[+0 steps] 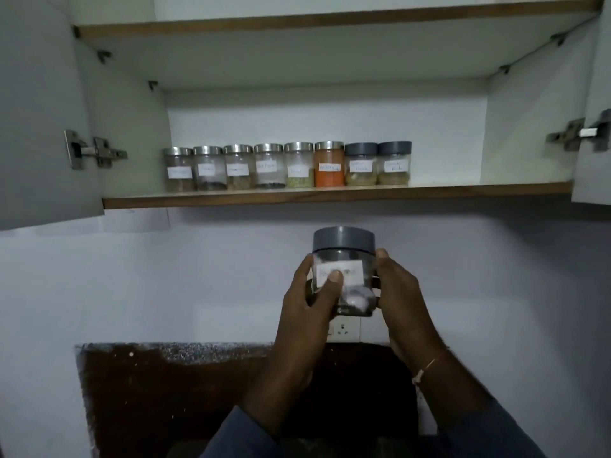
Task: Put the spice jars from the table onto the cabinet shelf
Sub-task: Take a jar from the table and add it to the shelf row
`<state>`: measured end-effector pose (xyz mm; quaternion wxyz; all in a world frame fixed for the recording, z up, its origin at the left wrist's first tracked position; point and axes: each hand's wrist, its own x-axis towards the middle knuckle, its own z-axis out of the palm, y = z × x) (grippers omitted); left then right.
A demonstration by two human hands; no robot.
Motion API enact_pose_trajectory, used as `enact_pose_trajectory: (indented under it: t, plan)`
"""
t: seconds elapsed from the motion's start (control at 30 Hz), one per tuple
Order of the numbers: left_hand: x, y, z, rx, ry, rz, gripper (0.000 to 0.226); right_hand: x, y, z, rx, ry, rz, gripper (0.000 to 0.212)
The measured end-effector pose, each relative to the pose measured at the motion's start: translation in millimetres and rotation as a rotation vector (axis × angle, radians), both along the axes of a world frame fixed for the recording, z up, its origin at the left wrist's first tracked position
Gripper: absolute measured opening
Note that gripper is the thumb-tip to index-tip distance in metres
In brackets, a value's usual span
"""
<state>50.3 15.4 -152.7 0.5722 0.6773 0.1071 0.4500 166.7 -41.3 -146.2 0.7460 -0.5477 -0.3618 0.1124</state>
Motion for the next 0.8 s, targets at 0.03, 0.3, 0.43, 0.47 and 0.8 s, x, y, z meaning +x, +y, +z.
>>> enact_pose_trajectory:
  t: [0.03,0.3,0.43,0.47,0.8]
  plan:
    - [1,1,1,0.083,-0.014,0.075,0.04,1,0,2,0.019,-0.03,-0.017,0.039]
    - [5,4,16,0.124,0.017,-0.008,0.046,6,-12,18,0.077,-0.043,0.113,0.048]
    - [6,6,30,0.116,-0.022,-0.043,0.045,7,-16,29,0.095,-0.092,0.137,0.044]
    - [6,5,34,0.123,-0.021,-0.043,0.045,7,-18,32,0.103,-0.1,0.135,0.043]
    - [14,-10,51,0.173,0.021,-0.055,0.06,16,-34,49,0.126,-0.118,0.069,0.043]
